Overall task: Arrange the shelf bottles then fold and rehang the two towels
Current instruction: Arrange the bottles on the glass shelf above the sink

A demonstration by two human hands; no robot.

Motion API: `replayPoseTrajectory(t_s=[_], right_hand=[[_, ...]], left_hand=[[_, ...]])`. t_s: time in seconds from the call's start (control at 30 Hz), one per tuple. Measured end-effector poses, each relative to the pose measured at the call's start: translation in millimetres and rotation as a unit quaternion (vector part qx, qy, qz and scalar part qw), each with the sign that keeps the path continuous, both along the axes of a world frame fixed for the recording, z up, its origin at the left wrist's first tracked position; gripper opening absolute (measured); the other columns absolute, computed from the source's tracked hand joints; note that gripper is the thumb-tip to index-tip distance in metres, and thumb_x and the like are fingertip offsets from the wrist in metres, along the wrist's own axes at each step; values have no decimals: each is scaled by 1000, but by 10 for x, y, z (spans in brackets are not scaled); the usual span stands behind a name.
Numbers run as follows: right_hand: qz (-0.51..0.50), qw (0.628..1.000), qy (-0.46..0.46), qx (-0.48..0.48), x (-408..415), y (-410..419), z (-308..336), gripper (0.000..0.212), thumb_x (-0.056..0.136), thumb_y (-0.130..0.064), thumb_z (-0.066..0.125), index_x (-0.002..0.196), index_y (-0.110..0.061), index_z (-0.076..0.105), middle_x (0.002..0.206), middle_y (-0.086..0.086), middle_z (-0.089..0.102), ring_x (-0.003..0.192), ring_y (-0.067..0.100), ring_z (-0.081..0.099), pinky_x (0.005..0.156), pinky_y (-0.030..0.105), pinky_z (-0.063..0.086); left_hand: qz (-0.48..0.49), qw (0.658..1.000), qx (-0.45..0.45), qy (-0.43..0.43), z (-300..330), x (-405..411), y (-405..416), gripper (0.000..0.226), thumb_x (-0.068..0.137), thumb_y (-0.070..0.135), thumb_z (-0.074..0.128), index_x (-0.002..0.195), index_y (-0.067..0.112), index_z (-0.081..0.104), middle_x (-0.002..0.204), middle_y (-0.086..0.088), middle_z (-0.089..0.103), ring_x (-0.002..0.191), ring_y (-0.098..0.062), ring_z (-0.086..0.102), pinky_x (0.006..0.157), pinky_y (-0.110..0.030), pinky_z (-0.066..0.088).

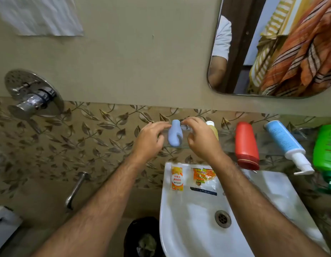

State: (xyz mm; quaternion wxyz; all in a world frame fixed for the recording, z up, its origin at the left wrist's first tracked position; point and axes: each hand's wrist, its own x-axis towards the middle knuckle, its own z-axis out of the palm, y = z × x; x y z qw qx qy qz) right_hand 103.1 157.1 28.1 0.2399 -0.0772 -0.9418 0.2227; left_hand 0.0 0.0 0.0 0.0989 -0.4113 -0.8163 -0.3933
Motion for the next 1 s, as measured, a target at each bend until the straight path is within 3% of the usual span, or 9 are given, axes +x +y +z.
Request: replayPoseTrajectory(t_s=[0.17, 0.33, 0.57, 0.7, 0.8, 0.9, 1.0], right_hand=[[11, 995, -85, 43, -116, 13, -13, 54, 86, 12, 49, 136, -7, 55, 146, 13, 49, 133, 29, 46, 108, 33, 38], [18, 988, -149, 29, -209, 49, -84, 60, 89, 3, 60, 144, -15, 47, 154, 10, 39, 139, 27, 41, 110, 37, 39], [34, 991, -128, 17, -205, 139, -131, 55, 91, -9, 66, 142, -17, 50, 152, 7, 44, 137, 24, 43, 111, 34, 36], [51, 995, -58, -58, -205, 166, -110, 42, 94, -13, 63, 136, -15, 57, 144, 6, 53, 131, 18, 48, 107, 29, 42], [51, 992, -28, -114, -248, 177, -56, 32, 98, -16, 57, 129, -16, 62, 123, -1, 65, 111, 8, 56, 89, 15, 42], [45, 981, -31, -187, -304, 179, -15, 26, 101, -20, 53, 124, -18, 64, 106, -8, 66, 93, 0, 59, 74, 16, 44], [32, 975, -33, -219, -353, 171, -16, 26, 101, -23, 53, 124, -19, 62, 105, -9, 65, 96, 4, 61, 75, 23, 51]], left_hand=[[-12, 997, -74, -25, -64, -154, -25, 61, 80, -3, 53, 137, 15, 55, 142, -2, 55, 132, -17, 48, 113, -46, 37], [-35, 994, -94, -40, -88, -197, 29, 58, 84, 11, 63, 140, 17, 52, 144, 0, 53, 131, -17, 48, 111, -50, 38], [-36, 995, -79, -49, -96, -238, 47, 51, 88, 8, 66, 137, 20, 56, 141, 1, 57, 130, -14, 49, 113, -45, 38], [-40, 998, -7, -56, -88, -278, 80, 46, 88, 7, 69, 133, 18, 61, 133, 1, 62, 123, -11, 55, 108, -38, 44], [-36, 996, 49, -61, -33, -323, 151, 37, 87, 14, 72, 124, 17, 68, 124, 3, 67, 118, -8, 58, 104, -35, 47], [-28, 989, 92, -116, 45, -328, 222, 30, 86, 17, 73, 116, 16, 71, 109, 8, 70, 102, -4, 63, 93, -29, 51], [-31, 980, 102, -169, 70, -328, 266, 29, 89, 21, 70, 118, 17, 70, 105, 7, 72, 99, -7, 67, 90, -36, 57]])
